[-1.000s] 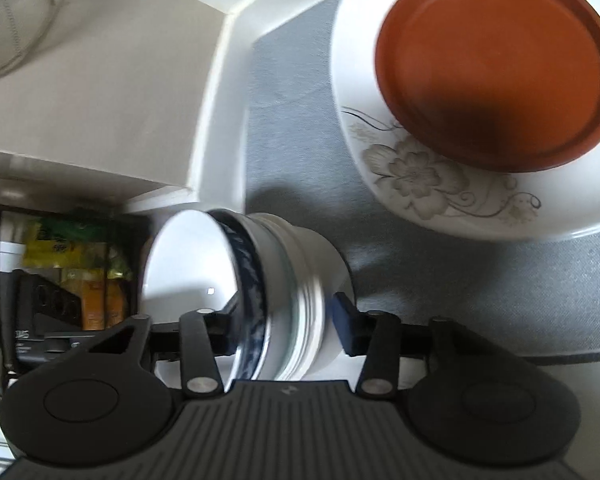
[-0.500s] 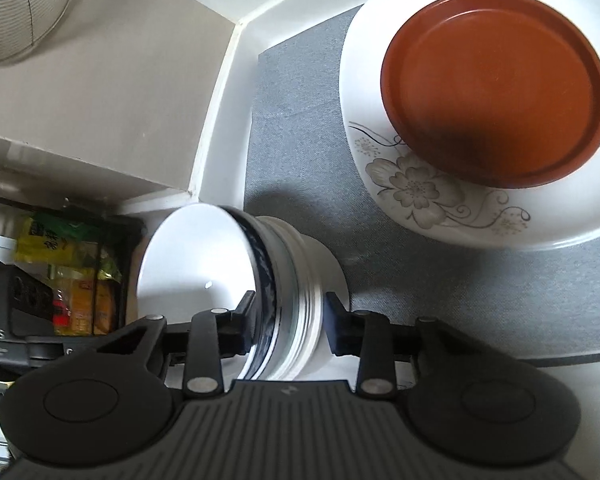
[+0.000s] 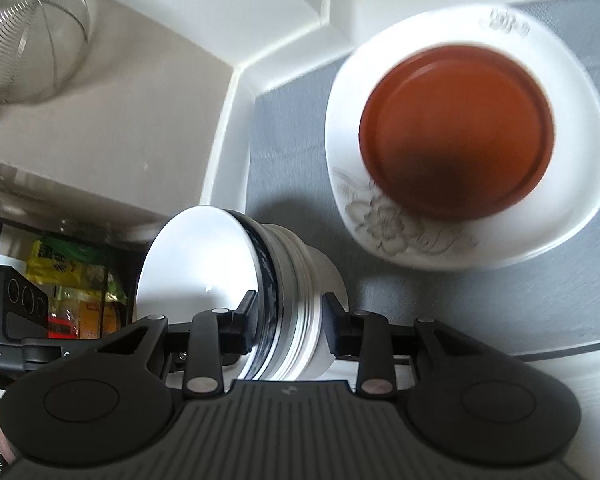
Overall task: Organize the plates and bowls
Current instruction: 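Lower the bowl stack onto the brown plate and open both grippers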
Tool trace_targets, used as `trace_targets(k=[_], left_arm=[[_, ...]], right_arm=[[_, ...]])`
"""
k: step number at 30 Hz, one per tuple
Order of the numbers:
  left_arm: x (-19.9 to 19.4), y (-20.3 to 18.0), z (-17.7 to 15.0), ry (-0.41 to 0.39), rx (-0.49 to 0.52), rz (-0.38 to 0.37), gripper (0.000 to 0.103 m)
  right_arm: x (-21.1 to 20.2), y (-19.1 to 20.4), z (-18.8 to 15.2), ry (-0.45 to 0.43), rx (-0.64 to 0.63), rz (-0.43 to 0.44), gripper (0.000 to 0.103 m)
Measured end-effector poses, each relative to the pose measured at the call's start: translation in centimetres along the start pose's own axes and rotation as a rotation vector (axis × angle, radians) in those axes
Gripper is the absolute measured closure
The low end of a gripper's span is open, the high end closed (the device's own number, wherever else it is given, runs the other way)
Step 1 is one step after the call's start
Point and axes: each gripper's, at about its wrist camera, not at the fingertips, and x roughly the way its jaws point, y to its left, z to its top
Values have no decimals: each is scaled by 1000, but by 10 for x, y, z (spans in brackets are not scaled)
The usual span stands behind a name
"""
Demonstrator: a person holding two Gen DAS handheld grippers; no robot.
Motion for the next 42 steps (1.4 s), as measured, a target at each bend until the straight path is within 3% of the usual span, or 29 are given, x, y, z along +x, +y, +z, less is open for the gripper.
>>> trace_targets(k=[9,20,34,42], left_arm=[[-5,-62,28,-19,55,-12,56],[32,-127,83,4,134,-47,57],[91,-130,97,36,126,-51,57],[92,-133,90,-51,202,-37,57]], right_arm=[[-48,-9,32,-114,1,-26,66],[-78,-54,93,-213,40,-90,66],[-50,-95,97,-208,81,-155,66],[-39,-103,83,-189,37,-186,67]])
